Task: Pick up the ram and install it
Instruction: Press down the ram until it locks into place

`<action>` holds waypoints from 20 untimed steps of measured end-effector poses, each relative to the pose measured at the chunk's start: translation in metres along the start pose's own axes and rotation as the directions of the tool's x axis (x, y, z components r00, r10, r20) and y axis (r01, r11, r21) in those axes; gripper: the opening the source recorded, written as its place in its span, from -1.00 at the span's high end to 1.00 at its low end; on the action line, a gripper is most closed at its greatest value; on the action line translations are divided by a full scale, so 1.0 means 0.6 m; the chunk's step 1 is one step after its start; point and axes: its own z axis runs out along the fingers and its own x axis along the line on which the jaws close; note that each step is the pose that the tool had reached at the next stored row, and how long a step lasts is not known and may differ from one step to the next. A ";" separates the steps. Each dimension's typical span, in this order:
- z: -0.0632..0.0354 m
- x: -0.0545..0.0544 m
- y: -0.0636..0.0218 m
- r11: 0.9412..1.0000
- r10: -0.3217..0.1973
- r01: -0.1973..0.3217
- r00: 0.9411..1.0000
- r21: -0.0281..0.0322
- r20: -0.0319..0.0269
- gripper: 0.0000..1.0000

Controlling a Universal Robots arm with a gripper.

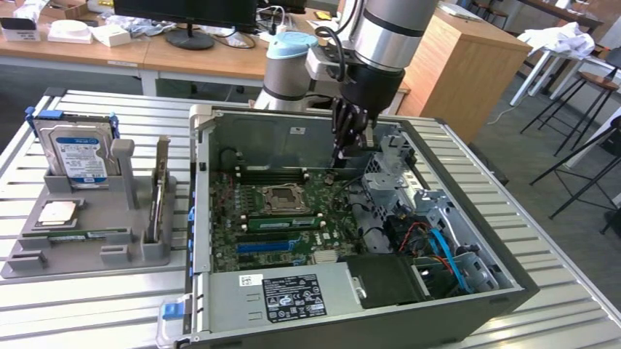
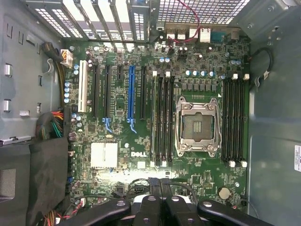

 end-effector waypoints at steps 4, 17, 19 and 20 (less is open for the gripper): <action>0.000 0.000 0.000 1.000 0.000 0.000 1.000 0.000 0.000 0.80; 0.000 -0.018 0.000 1.000 0.002 -0.002 1.000 0.000 0.000 0.80; 0.000 -0.018 0.000 1.000 0.002 -0.002 1.000 0.000 0.000 0.80; 0.000 -0.018 0.000 1.000 0.002 -0.002 1.000 0.000 0.000 0.80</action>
